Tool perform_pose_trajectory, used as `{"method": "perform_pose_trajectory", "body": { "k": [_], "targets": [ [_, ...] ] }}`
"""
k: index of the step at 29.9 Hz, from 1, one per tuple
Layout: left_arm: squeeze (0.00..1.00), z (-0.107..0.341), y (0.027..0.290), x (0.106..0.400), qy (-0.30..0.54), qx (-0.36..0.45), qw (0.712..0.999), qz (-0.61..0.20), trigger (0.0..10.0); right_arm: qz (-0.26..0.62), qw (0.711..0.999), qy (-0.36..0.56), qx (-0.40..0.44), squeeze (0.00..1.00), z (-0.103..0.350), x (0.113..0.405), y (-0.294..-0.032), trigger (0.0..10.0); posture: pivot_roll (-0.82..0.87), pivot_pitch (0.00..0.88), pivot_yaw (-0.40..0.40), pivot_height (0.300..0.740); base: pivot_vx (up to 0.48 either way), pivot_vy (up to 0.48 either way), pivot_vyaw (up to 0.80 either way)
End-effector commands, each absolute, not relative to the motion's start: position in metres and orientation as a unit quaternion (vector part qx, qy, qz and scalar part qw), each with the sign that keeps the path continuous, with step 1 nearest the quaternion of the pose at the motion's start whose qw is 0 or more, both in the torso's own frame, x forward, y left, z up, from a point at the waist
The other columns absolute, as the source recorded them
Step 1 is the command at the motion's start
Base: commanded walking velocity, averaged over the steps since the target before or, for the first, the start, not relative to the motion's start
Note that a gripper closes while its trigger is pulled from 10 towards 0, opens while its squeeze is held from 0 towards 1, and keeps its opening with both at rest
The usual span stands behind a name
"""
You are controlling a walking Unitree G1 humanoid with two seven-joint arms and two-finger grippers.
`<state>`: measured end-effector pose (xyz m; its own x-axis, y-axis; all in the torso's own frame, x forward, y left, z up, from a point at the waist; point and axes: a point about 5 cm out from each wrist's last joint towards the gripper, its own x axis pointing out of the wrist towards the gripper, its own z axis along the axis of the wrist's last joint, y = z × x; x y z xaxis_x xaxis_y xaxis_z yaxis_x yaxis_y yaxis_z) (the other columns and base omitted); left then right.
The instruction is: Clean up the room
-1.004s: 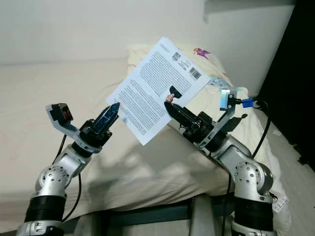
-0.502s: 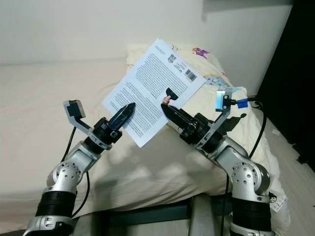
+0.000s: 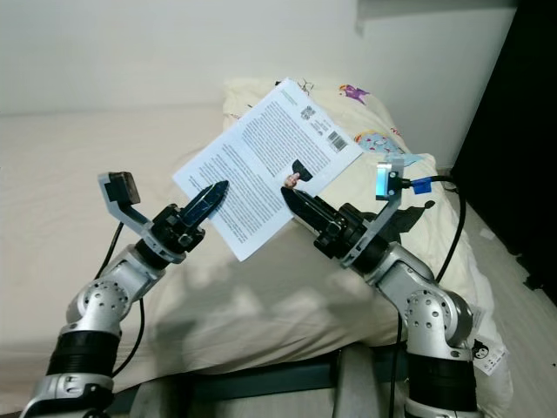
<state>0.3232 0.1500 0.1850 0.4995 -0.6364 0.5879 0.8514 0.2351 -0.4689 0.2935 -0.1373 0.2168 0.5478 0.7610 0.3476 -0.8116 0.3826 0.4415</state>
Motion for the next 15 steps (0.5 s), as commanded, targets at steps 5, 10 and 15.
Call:
{"method": "perform_pose_trajectory", "body": {
  "k": [5, 10, 15],
  "targets": [
    [0.0, 0.192, 0.168, 0.317, -0.151, -0.367, 0.773, -0.495, 0.0, 0.431, 0.864, -0.065, 0.252, 0.17, 0.218, 0.297, -0.15, 10.0, 0.01, 0.056, 0.029, 0.501, 0.0, 0.0, 0.0],
    [0.0, 0.205, 0.176, 0.321, -0.165, -0.317, 0.792, -0.495, 0.0, 0.395, 0.89, -0.06, 0.219, 1.0, 0.213, 0.297, -0.171, 10.0, 0.01, 0.056, 0.021, 0.501, 0.0, 0.0, 0.0],
    [0.0, 0.224, 0.184, 0.326, -0.174, -0.247, 0.811, -0.5, 0.0, 0.315, 0.925, -0.075, 0.2, 1.0, 0.215, 0.293, -0.222, 10.0, 0.01, 0.057, 0.02, 0.501, 0.0, 0.0, 0.0]
  ]
}}
